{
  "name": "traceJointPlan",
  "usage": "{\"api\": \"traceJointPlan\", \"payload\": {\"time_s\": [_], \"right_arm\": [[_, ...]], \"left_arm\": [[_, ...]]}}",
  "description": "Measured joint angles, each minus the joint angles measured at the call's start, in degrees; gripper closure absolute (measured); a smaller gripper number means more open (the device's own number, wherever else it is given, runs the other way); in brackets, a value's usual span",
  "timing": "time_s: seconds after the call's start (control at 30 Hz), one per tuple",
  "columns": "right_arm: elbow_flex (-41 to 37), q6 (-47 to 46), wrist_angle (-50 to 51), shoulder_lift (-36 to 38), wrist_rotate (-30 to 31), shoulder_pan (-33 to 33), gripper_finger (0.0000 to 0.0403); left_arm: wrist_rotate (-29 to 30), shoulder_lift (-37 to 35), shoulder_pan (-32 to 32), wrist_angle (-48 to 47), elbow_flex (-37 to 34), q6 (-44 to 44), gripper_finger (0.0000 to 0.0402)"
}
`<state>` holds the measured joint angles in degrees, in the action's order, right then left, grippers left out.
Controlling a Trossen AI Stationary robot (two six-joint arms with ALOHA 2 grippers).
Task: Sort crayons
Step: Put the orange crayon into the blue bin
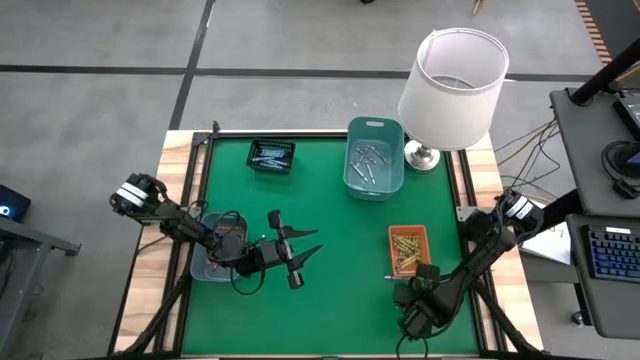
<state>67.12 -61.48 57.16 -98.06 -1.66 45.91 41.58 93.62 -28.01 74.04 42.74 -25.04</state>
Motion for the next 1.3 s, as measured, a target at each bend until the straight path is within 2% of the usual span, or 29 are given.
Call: {"api": "traceJointPlan", "payload": {"time_s": [0.07,0.2,0.43,0.63,0.9,1.17,1.3], "right_arm": [[-0.48,1.43,-0.21,-0.09,1.93,0.33,0.0273],[-2.2,2.53,-0.16,-0.17,2.11,0.49,0.0246],[-6.33,0.82,-1.93,-0.19,3.05,0.48,0.0242],[-7.97,1.04,-5.39,0.06,2.94,0.5,0.0279],[-8.3,2.34,-7.39,0.06,2.75,0.55,0.0384],[-7.21,3.0,-7.29,0.51,3.43,0.99,0.039],[-6.13,2.28,-10.14,1.75,6.85,1.95,0.0391]], "left_arm": [[0.01,0.0,0.0,0.0,0.0,0.02,0.0258],[0.0,0.0,0.0,-0.09,0.0,0.06,0.0258],[0.0,0.0,0.0,-1.43,0.0,1.54,0.0258],[-0.02,0.0,0.0,-1.37,0.0,2.01,0.0258],[-0.07,0.0,0.0,-1.66,0.0,3.06,0.0258],[-0.13,0.0,0.0,-1.75,0.0,3.39,0.0258],[-2.85,0.0,0.0,-2.18,0.0,3.98,0.0258]]}}
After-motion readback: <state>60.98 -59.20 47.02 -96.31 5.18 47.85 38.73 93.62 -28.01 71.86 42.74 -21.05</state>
